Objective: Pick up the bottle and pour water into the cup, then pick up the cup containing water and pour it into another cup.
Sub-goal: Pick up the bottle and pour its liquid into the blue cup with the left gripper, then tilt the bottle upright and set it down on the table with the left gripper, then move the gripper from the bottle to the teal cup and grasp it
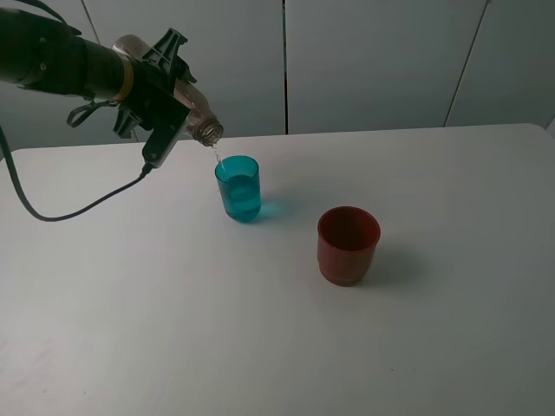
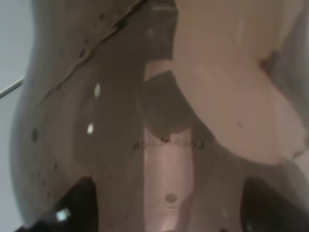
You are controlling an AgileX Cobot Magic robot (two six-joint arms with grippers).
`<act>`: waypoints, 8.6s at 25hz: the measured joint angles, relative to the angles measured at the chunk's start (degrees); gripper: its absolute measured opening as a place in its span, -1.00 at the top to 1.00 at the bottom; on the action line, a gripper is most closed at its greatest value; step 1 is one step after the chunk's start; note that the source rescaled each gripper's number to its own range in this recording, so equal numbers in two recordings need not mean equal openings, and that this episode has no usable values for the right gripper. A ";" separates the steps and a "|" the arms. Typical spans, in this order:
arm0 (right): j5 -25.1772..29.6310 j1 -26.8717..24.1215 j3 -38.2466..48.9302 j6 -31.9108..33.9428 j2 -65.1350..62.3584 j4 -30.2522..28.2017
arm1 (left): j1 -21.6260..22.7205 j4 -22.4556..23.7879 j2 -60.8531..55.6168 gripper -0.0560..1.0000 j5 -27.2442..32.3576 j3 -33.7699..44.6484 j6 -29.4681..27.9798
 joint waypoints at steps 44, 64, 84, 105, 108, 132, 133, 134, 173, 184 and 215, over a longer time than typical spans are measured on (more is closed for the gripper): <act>0.00 0.00 0.00 0.00 0.00 0.00 | -1.83 7.25 3.59 0.84 -3.44 -4.05 5.59; 0.00 0.00 0.00 0.00 0.00 0.00 | -1.94 -3.44 3.59 0.84 -5.18 -4.05 -11.85; 0.00 0.00 0.00 0.00 0.00 0.00 | 17.10 -51.54 5.51 0.84 -50.64 18.23 -36.10; 0.00 0.00 0.00 0.00 0.00 0.00 | 21.87 -47.52 19.92 0.84 -68.78 19.18 -38.59; 0.00 0.00 0.00 0.00 0.00 0.00 | 21.87 -47.52 19.92 0.84 -68.78 19.18 -38.59; 0.00 0.00 0.00 0.00 0.00 0.00 | 21.87 -44.74 19.92 0.26 -68.52 19.18 -38.79; 0.00 0.00 0.00 0.00 0.00 0.00 | 21.87 -44.74 19.92 0.10 -68.52 19.18 -38.79; 0.00 0.00 0.00 0.00 0.00 0.00 | 21.87 -44.74 19.92 -0.18 -68.52 19.18 -38.79; 0.00 0.00 0.00 0.00 0.00 0.00 | 5.37 -46.34 -20.09 -0.99 -41.01 19.30 -55.49; 0.00 0.00 0.00 0.00 0.00 0.00 | -9.19 -68.92 -16.06 -0.99 -37.14 30.53 -43.37; 0.00 0.00 0.00 0.00 0.00 0.00 | -7.37 -77.07 13.70 -0.99 -58.19 33.30 -28.90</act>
